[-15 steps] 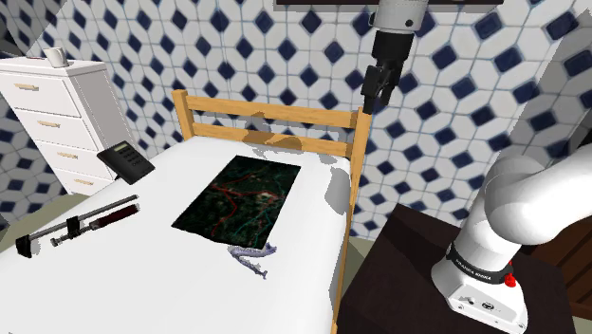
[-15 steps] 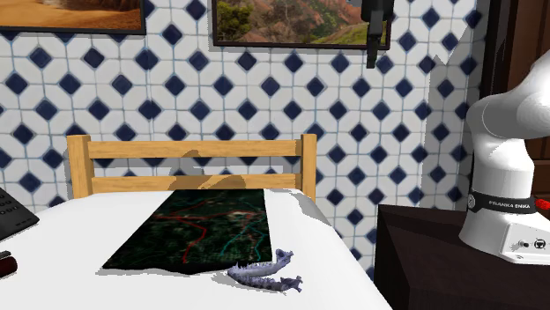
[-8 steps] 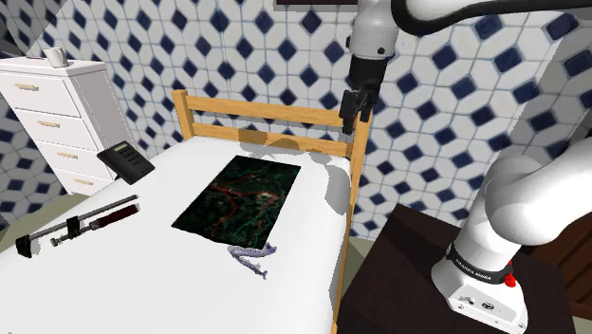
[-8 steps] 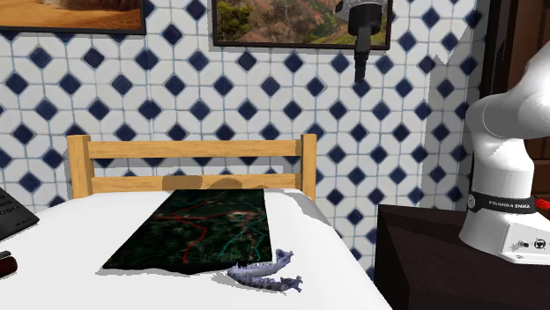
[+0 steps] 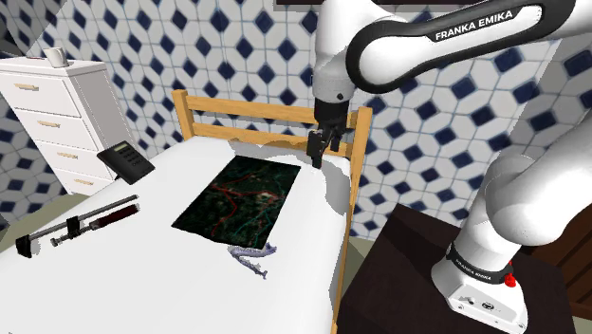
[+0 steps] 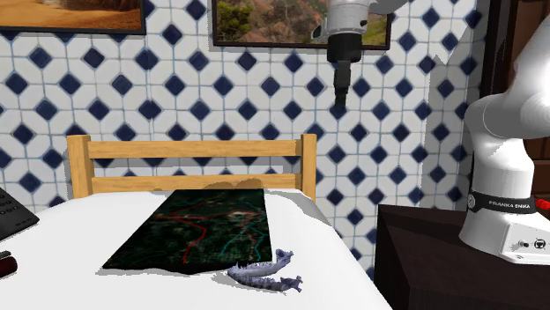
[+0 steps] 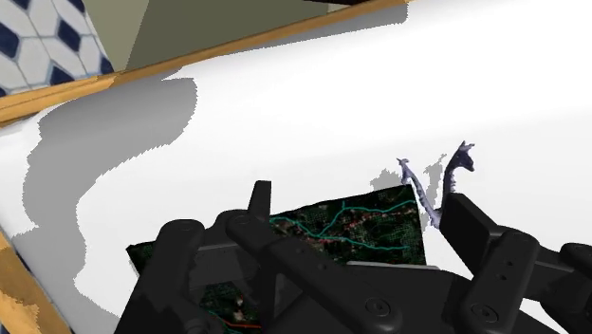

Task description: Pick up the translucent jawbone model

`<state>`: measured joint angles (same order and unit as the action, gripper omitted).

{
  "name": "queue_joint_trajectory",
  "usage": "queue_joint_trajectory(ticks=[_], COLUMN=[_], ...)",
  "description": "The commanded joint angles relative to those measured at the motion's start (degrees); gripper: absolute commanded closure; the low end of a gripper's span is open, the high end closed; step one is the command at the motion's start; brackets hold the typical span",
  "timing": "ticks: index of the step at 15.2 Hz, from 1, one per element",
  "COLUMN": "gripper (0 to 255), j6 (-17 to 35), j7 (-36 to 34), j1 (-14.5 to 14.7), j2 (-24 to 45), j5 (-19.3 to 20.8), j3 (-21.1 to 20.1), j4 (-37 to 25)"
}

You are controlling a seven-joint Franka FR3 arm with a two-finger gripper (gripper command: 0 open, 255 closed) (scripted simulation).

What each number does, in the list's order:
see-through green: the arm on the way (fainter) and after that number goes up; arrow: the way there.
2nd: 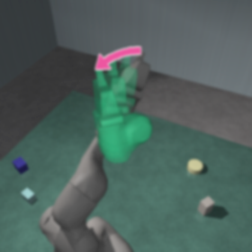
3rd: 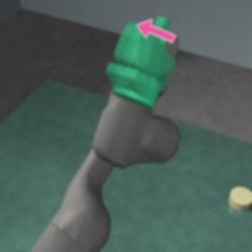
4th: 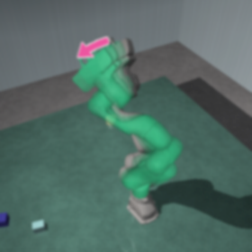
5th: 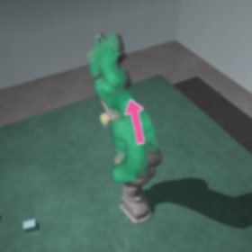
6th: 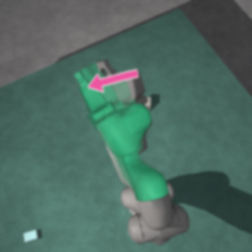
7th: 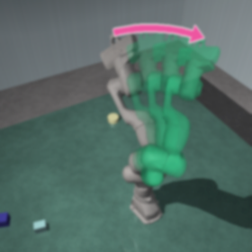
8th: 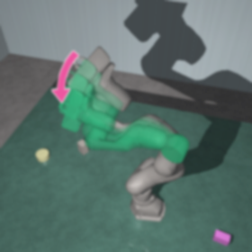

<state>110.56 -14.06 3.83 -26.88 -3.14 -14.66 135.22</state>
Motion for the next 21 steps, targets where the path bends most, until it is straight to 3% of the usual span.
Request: queue_joint_trajectory(ticks=[1, 7, 13, 21], gripper=[0, 0, 0, 0], j6=[2.77, 10.69, 16.45, 19.58], j7=[-1.43, -6.73, -13.94, -23.48], j1=[0.26, 0.57, 1.48, 6.68], j2=[3.27, 14.79, 27.99, 46.56], j5=[0.55, 4.48, 12.18, 24.60], j3=[-1.73, -6.63, -10.04, -9.56], j4=[-0.33, -2.63, -7.52, -18.08])
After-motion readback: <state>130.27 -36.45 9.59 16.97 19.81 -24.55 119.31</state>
